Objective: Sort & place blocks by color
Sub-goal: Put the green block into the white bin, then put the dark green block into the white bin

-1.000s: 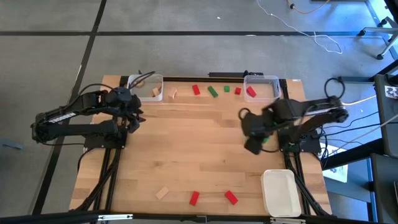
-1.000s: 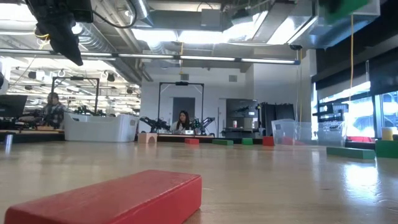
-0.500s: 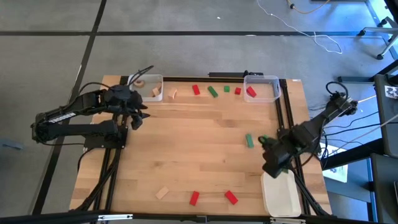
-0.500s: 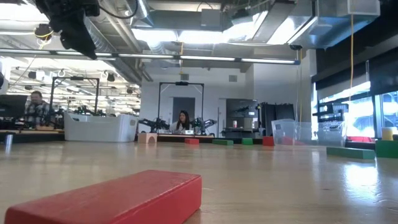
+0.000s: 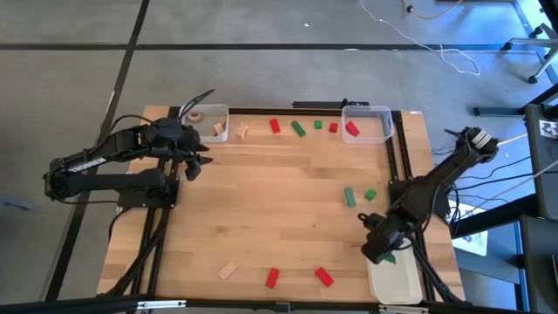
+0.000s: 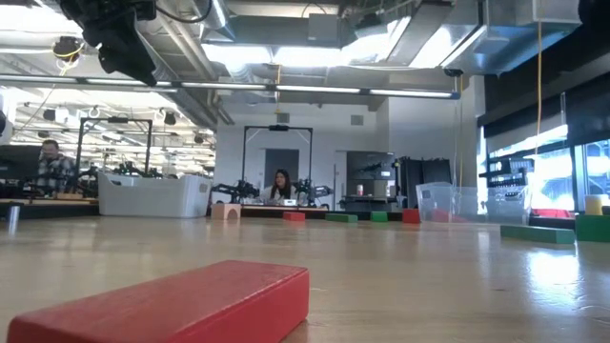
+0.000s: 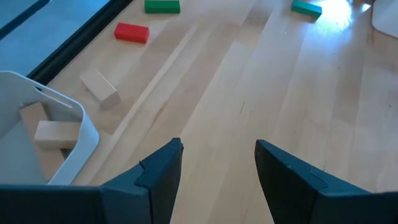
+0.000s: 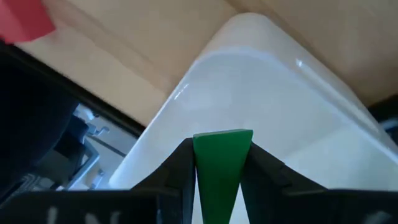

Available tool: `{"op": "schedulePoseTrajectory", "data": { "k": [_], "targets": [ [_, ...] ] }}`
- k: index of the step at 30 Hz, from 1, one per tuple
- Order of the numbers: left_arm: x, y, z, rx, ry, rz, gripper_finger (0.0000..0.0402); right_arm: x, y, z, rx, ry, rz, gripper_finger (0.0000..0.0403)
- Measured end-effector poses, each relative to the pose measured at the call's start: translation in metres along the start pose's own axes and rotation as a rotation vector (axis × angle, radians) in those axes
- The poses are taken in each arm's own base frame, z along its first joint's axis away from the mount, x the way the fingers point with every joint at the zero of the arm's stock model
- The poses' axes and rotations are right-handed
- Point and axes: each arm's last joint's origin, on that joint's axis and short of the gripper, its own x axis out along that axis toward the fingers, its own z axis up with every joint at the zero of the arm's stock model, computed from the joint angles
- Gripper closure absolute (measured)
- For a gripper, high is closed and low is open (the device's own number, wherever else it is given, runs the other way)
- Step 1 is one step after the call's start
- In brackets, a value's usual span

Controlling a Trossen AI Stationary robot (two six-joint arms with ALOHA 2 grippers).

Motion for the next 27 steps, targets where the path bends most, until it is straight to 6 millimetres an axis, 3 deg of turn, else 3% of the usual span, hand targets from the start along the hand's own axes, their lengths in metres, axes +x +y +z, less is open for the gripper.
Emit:
{"op": "schedulePoseTrajectory", "data": {
  "k": [5,13,19,27],
  "targets": [
    [0.0,0.0,0.0,-0.006,0.001,0.001,0.0207,0.015,-0.01,0.008,0.007,-0.001,-0.007,0.0311],
    [0.0,0.0,0.0,-0.007,0.001,0.0,0.0207,0.022,-0.02,0.012,0.025,0.001,-0.048,0.031],
    [0.0,0.0,0.0,-0.007,0.001,0.0,0.0207,0.022,-0.021,0.012,0.027,0.0,-0.051,0.0252],
    [0.0,-0.001,0.0,-0.001,0.008,-0.04,0.0207,0.022,-0.019,0.012,0.028,0.0,-0.043,0.0245]
  ]
}}
